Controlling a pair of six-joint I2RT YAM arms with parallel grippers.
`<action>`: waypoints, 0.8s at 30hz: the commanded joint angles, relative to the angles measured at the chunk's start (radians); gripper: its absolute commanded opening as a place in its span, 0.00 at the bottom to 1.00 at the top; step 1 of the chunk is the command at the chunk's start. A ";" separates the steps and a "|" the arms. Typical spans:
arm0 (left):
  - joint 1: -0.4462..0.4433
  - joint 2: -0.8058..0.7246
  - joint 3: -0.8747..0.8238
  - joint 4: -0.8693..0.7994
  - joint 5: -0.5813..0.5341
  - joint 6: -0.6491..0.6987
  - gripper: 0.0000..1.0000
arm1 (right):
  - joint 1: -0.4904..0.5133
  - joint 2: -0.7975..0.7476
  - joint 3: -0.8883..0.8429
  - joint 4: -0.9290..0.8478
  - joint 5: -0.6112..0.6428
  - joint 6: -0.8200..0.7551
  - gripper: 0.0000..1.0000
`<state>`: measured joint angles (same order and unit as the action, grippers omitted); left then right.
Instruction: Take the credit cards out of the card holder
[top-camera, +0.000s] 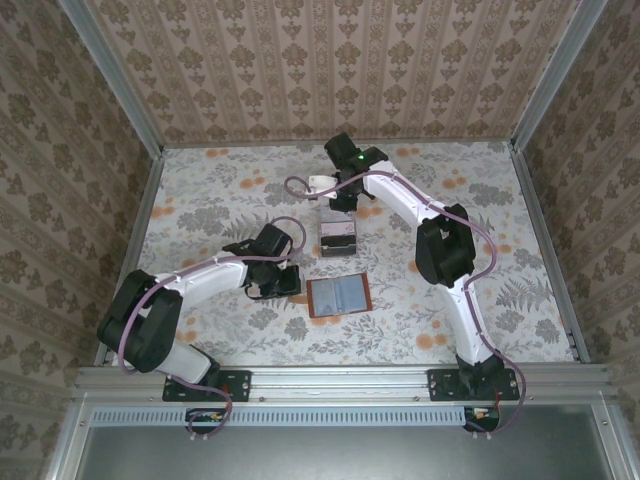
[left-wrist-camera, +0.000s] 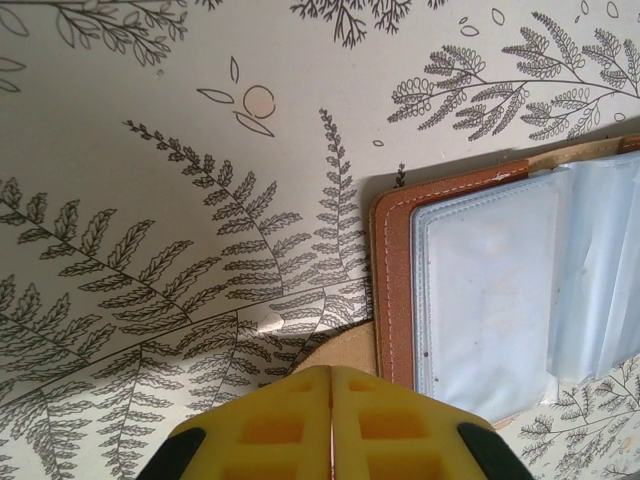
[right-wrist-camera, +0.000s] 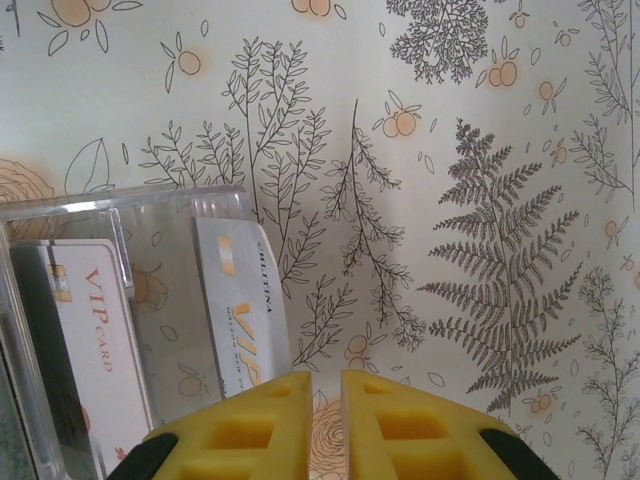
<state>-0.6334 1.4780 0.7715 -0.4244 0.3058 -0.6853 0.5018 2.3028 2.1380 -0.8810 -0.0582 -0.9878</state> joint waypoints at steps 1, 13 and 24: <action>0.000 0.004 -0.005 -0.003 0.001 -0.013 0.09 | 0.001 -0.009 -0.008 0.012 -0.003 0.009 0.18; -0.009 0.005 -0.001 -0.003 -0.002 -0.015 0.09 | 0.003 -0.031 -0.044 0.017 -0.017 -0.002 0.17; -0.020 0.023 0.022 0.008 0.011 -0.007 0.09 | 0.012 -0.171 -0.118 0.059 -0.054 0.071 0.17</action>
<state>-0.6476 1.4799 0.7727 -0.4194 0.3069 -0.6880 0.5064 2.2421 2.0373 -0.8532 -0.0647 -0.9684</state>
